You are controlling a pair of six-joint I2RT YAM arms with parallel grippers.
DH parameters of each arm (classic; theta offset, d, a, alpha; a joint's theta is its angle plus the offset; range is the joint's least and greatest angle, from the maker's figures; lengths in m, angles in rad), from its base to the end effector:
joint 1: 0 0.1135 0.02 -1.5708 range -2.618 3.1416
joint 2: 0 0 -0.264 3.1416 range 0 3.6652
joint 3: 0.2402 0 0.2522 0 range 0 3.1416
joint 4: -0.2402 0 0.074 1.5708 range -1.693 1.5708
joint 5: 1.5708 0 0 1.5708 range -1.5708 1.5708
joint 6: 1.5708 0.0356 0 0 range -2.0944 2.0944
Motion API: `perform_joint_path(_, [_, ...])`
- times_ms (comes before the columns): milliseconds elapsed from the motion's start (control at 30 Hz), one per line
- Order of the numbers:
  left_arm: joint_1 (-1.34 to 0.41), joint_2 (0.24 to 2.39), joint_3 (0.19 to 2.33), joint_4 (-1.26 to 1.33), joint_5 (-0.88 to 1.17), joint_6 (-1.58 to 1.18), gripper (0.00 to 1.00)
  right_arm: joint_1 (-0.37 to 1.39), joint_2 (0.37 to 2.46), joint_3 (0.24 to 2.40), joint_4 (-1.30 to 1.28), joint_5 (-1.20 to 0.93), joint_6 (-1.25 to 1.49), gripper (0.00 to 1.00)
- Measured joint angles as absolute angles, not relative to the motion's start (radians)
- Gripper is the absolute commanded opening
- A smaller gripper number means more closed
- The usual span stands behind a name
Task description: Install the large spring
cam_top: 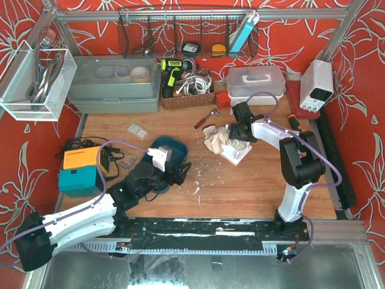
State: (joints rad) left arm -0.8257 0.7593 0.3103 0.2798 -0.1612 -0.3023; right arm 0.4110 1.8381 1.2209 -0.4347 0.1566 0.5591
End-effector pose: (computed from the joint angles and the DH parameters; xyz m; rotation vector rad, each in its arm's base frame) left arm 0.1282 -0.1305 0.2246 0.3441 1.7544 -0.6827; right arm 0.3491 0.1461 0.1805 0.2471 2.5968 0.1417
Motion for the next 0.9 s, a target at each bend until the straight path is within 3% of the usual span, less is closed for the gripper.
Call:
perform_joint_path(200, [-0.826, 0.758, 0.31, 0.279, -0.188, -0.302, 1.0, 0.411, 1.845, 1.24, -0.426, 0.15, 0.587, 0.59])
perform_joint_path(900, [-0.826, 0.752, 0.31, 0.279, -0.235, -0.303, 1.0, 0.353, 1.597, 1.196, -0.39, 0.292, 0.488, 0.51])
